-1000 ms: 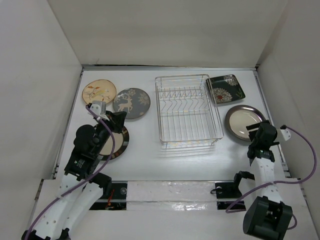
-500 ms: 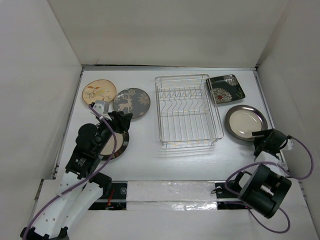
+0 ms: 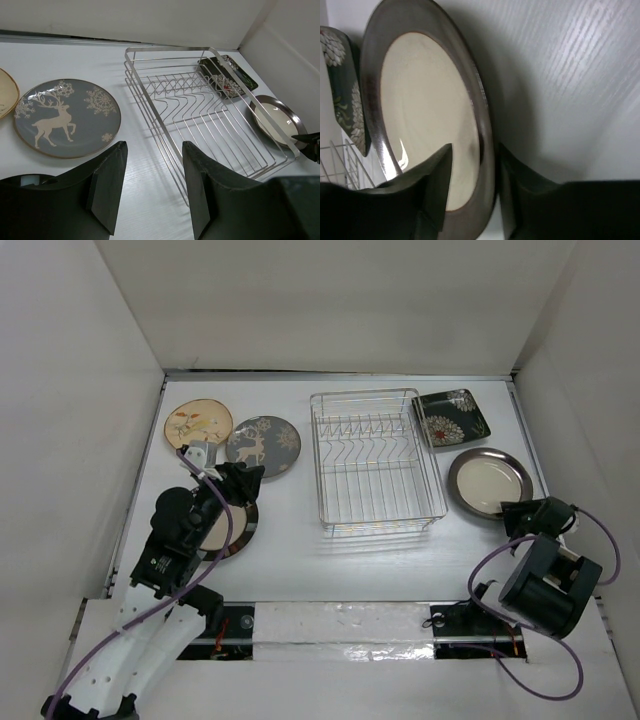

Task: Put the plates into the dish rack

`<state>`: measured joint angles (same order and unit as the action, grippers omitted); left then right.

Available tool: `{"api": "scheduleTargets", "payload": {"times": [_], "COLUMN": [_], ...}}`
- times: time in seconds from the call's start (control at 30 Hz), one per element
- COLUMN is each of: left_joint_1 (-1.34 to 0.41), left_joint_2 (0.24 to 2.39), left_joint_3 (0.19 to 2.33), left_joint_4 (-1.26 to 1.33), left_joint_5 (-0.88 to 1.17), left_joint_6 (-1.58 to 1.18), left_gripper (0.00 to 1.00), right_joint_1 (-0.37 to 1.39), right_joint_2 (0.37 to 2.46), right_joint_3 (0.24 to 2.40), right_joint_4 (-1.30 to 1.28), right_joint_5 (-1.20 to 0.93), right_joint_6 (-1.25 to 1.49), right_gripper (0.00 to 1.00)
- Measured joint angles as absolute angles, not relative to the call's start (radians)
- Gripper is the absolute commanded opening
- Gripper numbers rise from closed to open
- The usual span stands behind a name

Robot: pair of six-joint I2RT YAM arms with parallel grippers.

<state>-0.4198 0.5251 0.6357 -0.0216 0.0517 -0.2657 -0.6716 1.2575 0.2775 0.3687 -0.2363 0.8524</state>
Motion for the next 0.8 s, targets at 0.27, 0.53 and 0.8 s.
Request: {"api": "scheduleTargets", "payload": {"times": [0.27, 0.53, 0.8], "left_joint_1": [-0.42, -0.42, -0.42], "left_joint_2": [0.529, 0.532, 0.534], "left_joint_3": [0.636, 0.636, 0.636], "left_joint_4": [-0.021, -0.021, -0.02], "left_joint_5": [0.052, 0.055, 0.06], "left_joint_6": [-0.266, -0.266, -0.266], "left_gripper": [0.45, 0.46, 0.47], "right_joint_1": [-0.672, -0.666, -0.641], "right_joint_2": [1.236, 0.978, 0.83], "right_joint_3": [0.278, 0.271, 0.323], "right_joint_4": [0.366, 0.197, -0.024], "right_joint_5": [-0.236, -0.157, -0.084], "right_joint_6": [0.901, 0.885, 0.857], "right_gripper": [0.0, 0.0, 0.0]}}
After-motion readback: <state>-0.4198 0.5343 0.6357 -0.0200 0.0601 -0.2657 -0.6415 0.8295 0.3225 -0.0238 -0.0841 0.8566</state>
